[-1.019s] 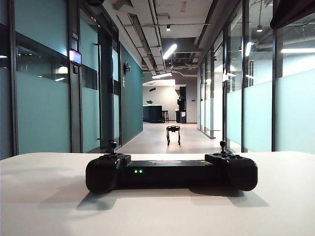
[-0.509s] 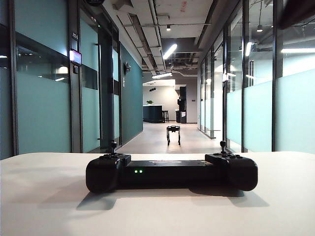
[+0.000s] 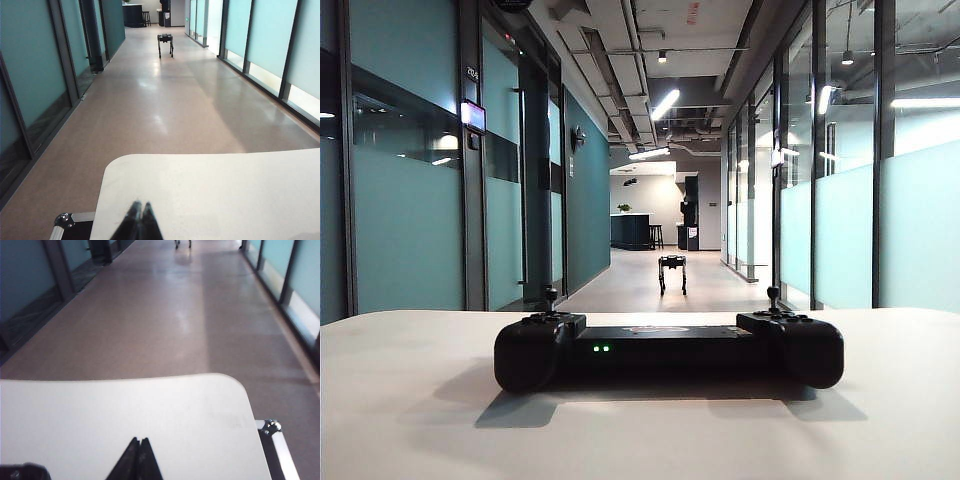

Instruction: Push the left joystick on the remote control sitting on the white table forward to make the robot dog walk in a straight line until it approaches the door.

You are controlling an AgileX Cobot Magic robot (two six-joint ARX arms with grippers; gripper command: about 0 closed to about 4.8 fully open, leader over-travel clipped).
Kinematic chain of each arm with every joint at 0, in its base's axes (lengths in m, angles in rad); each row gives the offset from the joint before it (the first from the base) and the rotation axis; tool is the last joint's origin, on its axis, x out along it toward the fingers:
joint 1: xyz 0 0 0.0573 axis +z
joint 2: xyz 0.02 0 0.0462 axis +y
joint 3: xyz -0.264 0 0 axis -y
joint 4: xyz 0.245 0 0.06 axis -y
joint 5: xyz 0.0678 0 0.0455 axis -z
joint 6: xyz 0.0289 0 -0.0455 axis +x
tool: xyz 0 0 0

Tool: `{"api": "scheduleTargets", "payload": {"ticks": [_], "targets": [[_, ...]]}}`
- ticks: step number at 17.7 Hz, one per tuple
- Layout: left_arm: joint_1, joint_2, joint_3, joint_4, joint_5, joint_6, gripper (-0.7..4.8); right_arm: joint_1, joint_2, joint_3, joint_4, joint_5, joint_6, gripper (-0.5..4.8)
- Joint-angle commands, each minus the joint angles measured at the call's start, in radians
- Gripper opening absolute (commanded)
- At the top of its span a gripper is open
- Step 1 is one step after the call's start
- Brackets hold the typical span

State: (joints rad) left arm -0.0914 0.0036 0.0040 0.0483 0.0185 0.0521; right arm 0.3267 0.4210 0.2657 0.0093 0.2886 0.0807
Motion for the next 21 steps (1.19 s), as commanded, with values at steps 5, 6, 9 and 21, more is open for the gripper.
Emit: {"api": "scheduleTargets", "payload": {"ticks": [5,6,9,21], "targets": [[0.001,0.000,0.003,0.012,0.004,0.000,-0.05,-0.153,-0.293,-0.155,0.025,-0.108,-0.011,-0.05],[0.001,0.000,0.003,0.012,0.004,0.000,-0.05,-0.173,-0.323,-0.172,0.026,-0.111,-0.011,-0.05],[0.001,0.000,0.003,0.012,0.004,0.000,-0.05,-0.214,-0.375,-0.202,0.026,-0.112,-0.011,-0.05],[0.001,0.000,0.003,0.012,0.004,0.000,-0.05,-0.296,-0.423,-0.265,0.081,-0.235,-0.011,-0.05]]}}
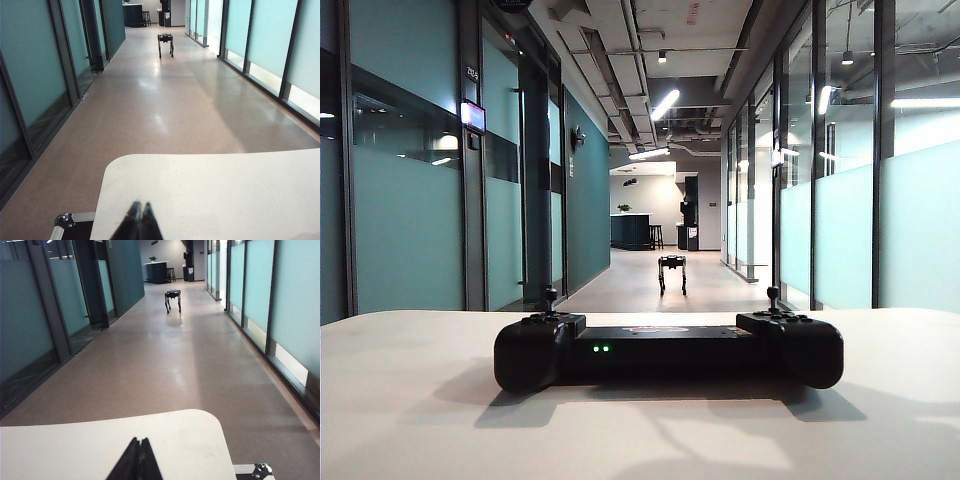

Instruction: Push the left joystick on the remote control sitting on the white table forward to make the robot dog walk in a straight line until it approaches the door.

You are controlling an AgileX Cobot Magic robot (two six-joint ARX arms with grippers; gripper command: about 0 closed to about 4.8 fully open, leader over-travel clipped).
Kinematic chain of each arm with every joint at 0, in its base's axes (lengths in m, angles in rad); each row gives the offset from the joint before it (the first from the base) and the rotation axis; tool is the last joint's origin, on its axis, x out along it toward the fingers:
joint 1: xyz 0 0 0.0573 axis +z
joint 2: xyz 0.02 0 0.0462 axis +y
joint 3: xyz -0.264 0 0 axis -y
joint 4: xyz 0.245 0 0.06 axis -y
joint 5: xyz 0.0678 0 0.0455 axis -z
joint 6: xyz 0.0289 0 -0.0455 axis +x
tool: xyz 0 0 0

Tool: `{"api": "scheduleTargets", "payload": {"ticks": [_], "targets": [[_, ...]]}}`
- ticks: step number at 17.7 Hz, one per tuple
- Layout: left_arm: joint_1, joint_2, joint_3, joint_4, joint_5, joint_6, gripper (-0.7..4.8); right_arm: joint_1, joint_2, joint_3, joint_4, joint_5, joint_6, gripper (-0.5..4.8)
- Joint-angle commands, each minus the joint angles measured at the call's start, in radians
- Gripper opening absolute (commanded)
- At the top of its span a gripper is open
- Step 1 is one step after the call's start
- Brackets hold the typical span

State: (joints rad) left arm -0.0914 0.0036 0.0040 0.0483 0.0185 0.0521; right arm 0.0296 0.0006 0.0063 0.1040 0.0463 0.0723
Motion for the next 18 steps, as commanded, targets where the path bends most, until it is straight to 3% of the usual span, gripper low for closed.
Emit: {"api": "scheduleTargets", "payload": {"ticks": [1,18], "targets": [[0.001,0.000,0.003,0.012,0.004,0.000,-0.05,0.001,-0.003,-0.006,-0.025,0.007,-0.002,-0.05],[0.001,0.000,0.003,0.012,0.004,0.000,-0.05,0.000,-0.003,-0.006,-0.058,0.003,0.009,-0.05]]}}
